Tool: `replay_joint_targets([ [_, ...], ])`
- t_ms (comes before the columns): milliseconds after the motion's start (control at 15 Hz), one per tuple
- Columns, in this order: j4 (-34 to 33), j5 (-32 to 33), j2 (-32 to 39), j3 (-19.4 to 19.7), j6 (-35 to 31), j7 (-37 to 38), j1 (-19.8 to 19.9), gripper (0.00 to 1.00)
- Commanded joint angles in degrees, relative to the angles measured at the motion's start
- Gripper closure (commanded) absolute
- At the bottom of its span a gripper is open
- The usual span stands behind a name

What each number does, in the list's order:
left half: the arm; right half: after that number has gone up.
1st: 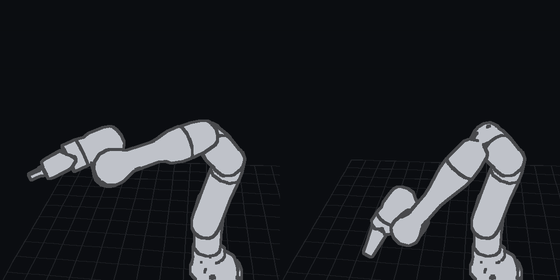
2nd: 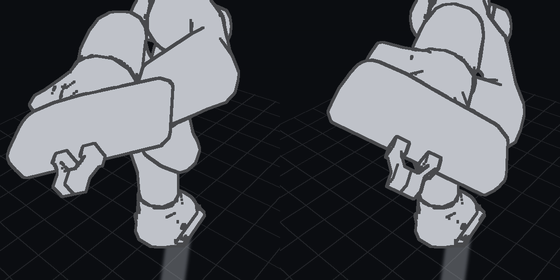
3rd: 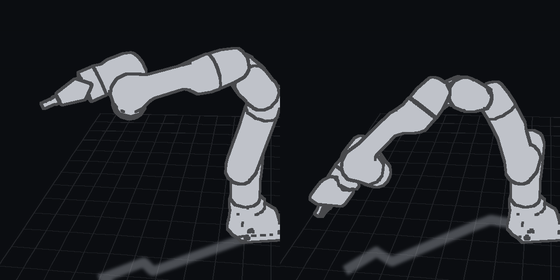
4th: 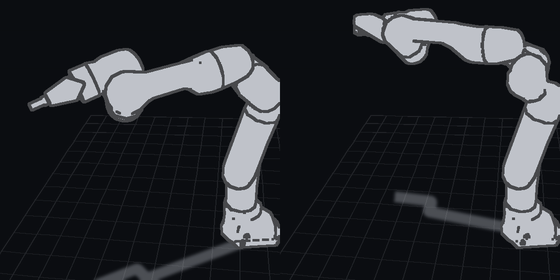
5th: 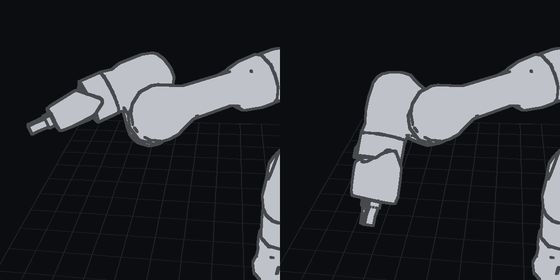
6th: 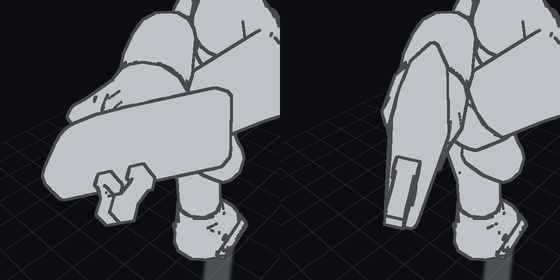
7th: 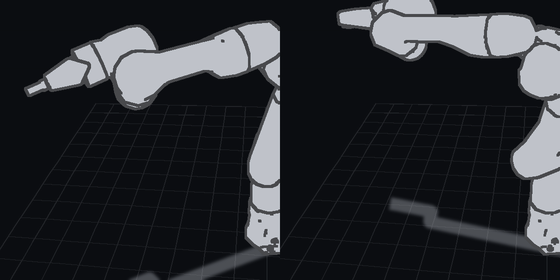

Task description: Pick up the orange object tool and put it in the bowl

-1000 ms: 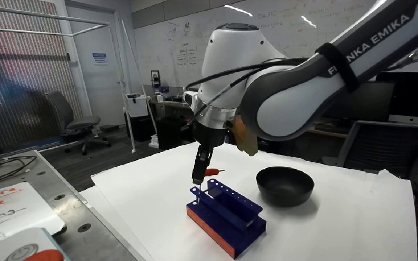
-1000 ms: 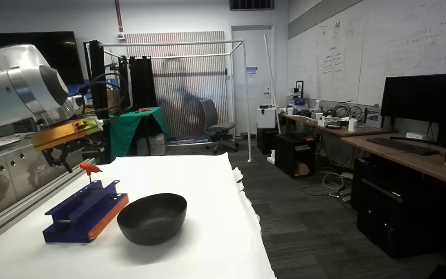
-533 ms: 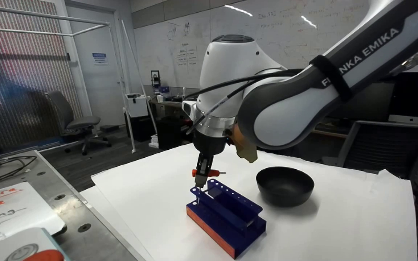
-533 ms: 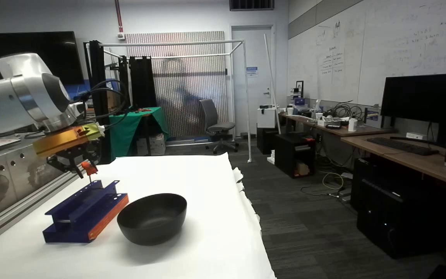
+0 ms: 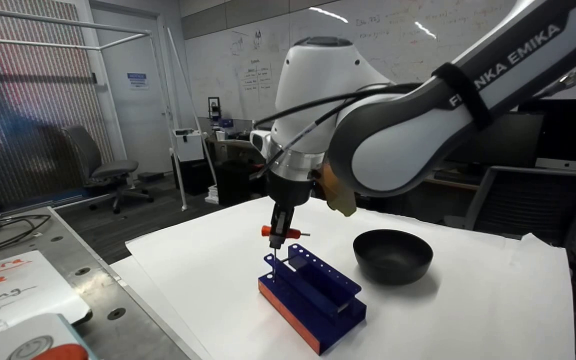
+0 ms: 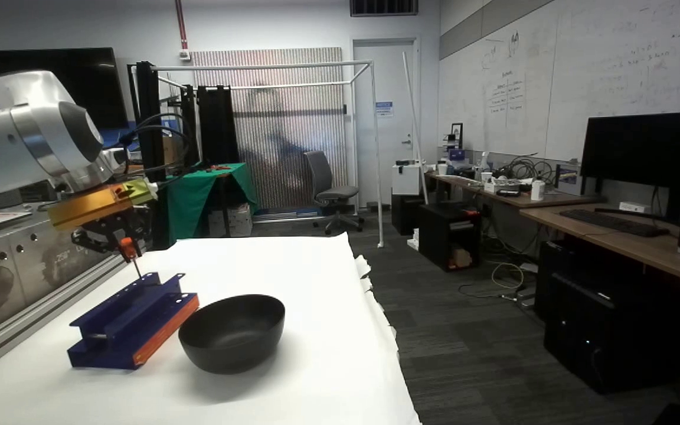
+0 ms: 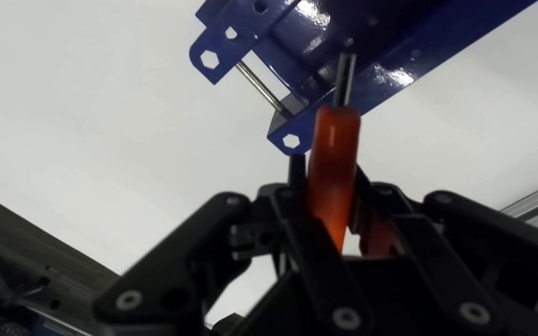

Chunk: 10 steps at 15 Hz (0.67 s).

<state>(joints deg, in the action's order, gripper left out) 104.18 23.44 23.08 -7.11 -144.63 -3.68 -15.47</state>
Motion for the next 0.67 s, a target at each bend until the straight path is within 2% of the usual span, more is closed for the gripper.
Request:
replay_joint_targets([
  [0,2.8,-1.4,-8.8,-0.4,2.8,-0.1,0.1,0.89],
  [200,2.6,-3.2,-15.3,-0.9,7.9,0.1,0.8,0.89],
  [400,3.8,5.2,-21.9,0.9,14.5,6.2,0.9,0.89],
  [600,7.2,10.1,-25.6,0.8,21.9,10.4,3.6,0.90],
])
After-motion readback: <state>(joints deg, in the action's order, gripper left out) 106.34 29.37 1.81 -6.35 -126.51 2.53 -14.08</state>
